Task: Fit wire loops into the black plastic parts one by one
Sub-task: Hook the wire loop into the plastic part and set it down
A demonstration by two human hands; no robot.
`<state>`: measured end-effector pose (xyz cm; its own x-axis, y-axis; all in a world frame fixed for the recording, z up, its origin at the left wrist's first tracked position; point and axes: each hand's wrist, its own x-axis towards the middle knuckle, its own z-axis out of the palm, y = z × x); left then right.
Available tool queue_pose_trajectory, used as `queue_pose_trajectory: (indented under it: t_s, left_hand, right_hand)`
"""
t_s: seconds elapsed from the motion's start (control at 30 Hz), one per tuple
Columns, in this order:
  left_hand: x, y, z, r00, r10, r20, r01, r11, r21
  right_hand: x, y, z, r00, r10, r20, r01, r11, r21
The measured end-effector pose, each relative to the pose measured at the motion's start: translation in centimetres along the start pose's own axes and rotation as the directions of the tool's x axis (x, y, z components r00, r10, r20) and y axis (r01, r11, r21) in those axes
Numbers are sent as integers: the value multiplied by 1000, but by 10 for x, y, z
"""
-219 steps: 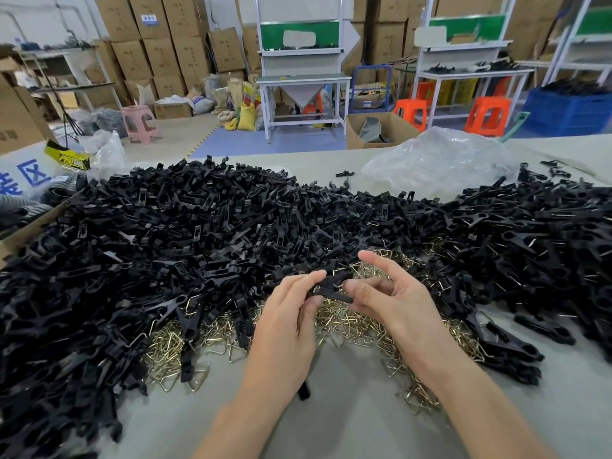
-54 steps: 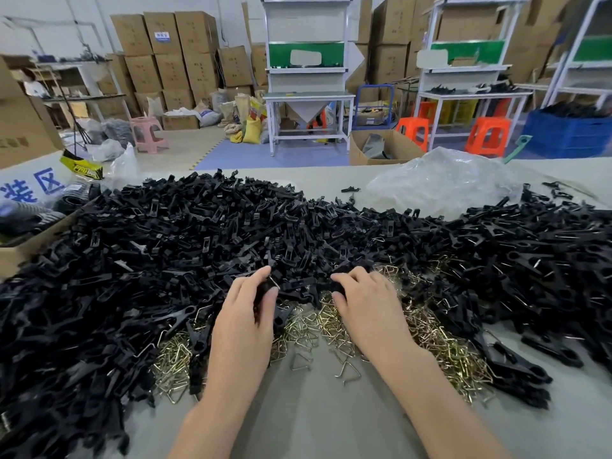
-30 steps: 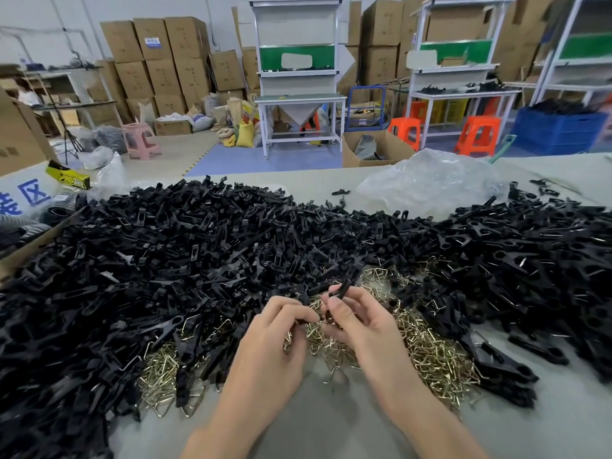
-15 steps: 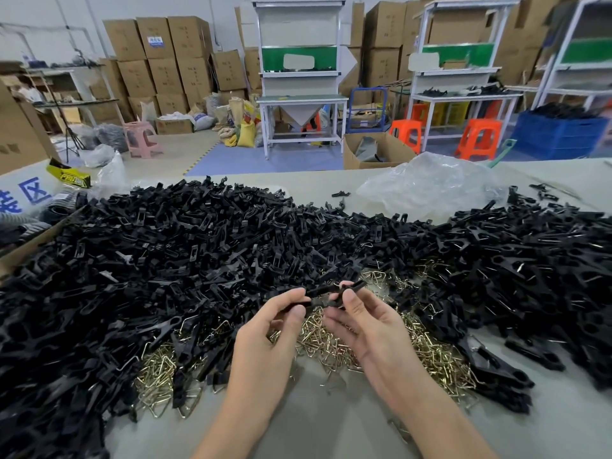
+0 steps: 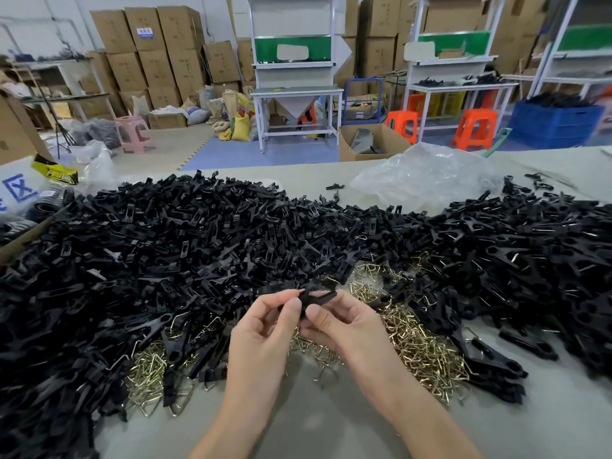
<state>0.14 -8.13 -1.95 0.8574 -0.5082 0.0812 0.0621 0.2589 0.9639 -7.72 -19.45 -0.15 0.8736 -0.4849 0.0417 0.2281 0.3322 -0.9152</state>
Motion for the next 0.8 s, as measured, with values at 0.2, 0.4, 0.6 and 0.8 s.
queue_pose_trajectory:
  t_s: [0.2, 0.4, 0.6, 0.8]
  left_hand:
    - [0, 2, -1, 994, 105, -1, -103, 974, 203]
    - [1, 6, 0, 998, 57, -22, -55, 997, 58]
    - [0, 4, 1, 999, 37, -4, -37, 997, 72]
    - [-2, 7, 6, 998, 58, -28, -56, 996, 66]
  right_hand:
    - [1, 0, -4, 999, 0, -44, 2, 999, 43]
    - [0, 1, 0, 1000, -13, -25, 14, 1000, 12]
    - [-1, 0, -1, 1000, -5, -31, 5, 1000, 12]
    - [1, 3, -3, 999, 10, -31, -9, 1000, 28]
